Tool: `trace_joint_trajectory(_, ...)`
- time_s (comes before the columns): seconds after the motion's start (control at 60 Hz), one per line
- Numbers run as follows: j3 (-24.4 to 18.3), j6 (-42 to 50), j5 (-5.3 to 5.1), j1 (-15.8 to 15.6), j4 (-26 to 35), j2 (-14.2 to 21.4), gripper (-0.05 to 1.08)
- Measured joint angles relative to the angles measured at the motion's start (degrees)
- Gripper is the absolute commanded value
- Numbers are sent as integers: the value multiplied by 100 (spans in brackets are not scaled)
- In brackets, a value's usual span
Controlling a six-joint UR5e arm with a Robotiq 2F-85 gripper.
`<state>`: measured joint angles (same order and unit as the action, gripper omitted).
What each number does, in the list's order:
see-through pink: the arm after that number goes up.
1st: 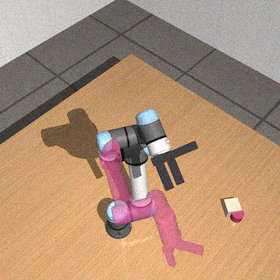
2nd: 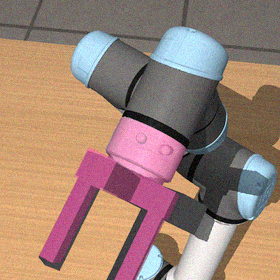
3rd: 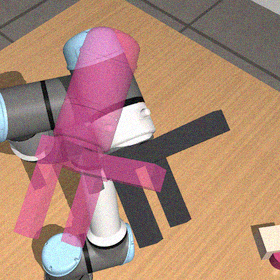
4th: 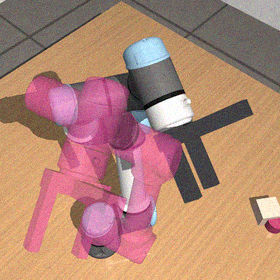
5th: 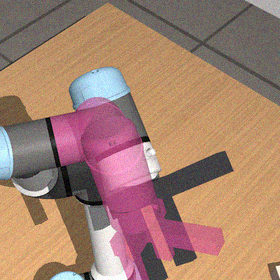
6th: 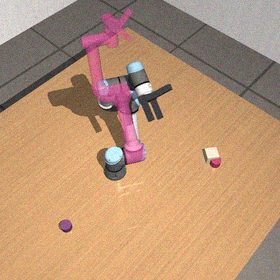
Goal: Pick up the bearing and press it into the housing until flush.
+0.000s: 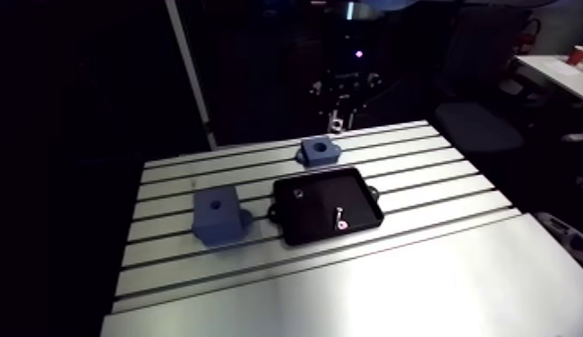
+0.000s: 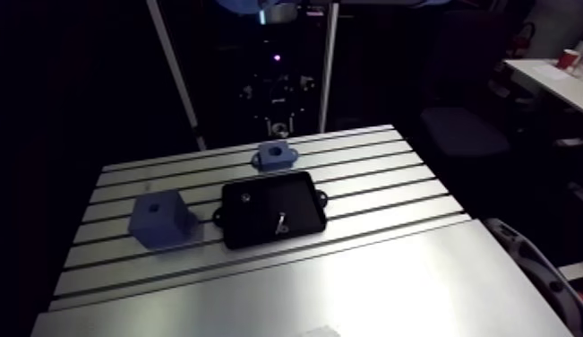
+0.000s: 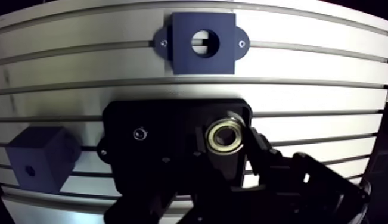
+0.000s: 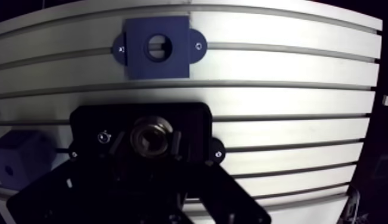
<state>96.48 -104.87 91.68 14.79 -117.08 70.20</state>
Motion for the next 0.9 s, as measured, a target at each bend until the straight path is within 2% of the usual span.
trace_joint_trajectory(0.4,-321,107,-19,-77,86,-263,72)
trace_joint_trajectory(0.9,-780,165,0,-102,111,-928,72)
